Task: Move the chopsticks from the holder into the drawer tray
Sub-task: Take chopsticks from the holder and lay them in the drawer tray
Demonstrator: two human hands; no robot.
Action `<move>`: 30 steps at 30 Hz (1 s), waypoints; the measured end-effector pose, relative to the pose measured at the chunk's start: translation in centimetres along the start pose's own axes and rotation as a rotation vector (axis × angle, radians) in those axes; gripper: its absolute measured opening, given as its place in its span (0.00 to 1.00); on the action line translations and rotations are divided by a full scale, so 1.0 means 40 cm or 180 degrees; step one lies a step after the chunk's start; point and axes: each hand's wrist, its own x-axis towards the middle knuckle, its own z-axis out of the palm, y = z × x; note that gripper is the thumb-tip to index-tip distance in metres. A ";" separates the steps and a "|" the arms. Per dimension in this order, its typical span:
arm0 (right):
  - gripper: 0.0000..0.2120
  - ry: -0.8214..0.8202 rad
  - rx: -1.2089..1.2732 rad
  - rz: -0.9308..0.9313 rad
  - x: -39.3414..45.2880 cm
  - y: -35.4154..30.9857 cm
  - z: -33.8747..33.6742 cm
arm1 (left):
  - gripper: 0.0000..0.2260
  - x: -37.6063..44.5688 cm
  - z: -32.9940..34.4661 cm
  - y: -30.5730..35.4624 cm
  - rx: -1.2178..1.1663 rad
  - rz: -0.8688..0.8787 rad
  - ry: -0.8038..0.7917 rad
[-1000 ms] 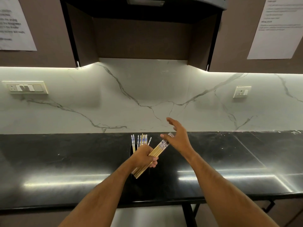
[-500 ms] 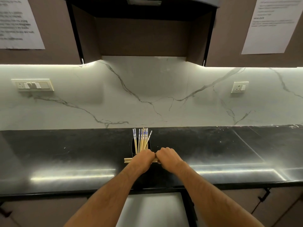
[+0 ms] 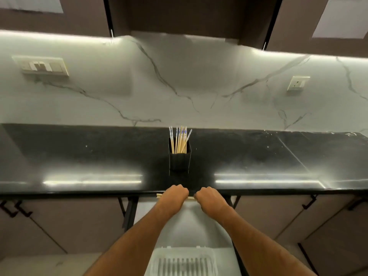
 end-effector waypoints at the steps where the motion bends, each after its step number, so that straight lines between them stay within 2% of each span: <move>1: 0.09 -0.0010 -0.0042 0.0000 -0.021 -0.008 0.030 | 0.08 -0.023 0.031 0.000 0.0029 0.0011 0.0045; 5: 0.09 -0.0058 0.0038 0.0028 -0.083 -0.037 0.142 | 0.08 -0.097 0.159 0.007 -0.0069 0.0117 0.0334; 9: 0.08 -0.0184 0.0199 -0.0007 -0.116 -0.075 0.232 | 0.07 -0.133 0.258 0.014 -0.0249 0.0226 0.0359; 15: 0.05 -0.0482 0.0429 -0.0138 -0.150 -0.134 0.370 | 0.06 -0.170 0.405 0.025 -0.0377 0.0142 0.0078; 26: 0.09 -0.0661 0.0582 -0.0315 -0.149 -0.193 0.545 | 0.11 -0.180 0.619 0.022 -0.0946 -0.0349 -0.0331; 30: 0.10 -0.0734 0.0590 -0.0349 -0.129 -0.192 0.585 | 0.11 -0.152 0.664 0.013 -0.0667 -0.0072 -0.0428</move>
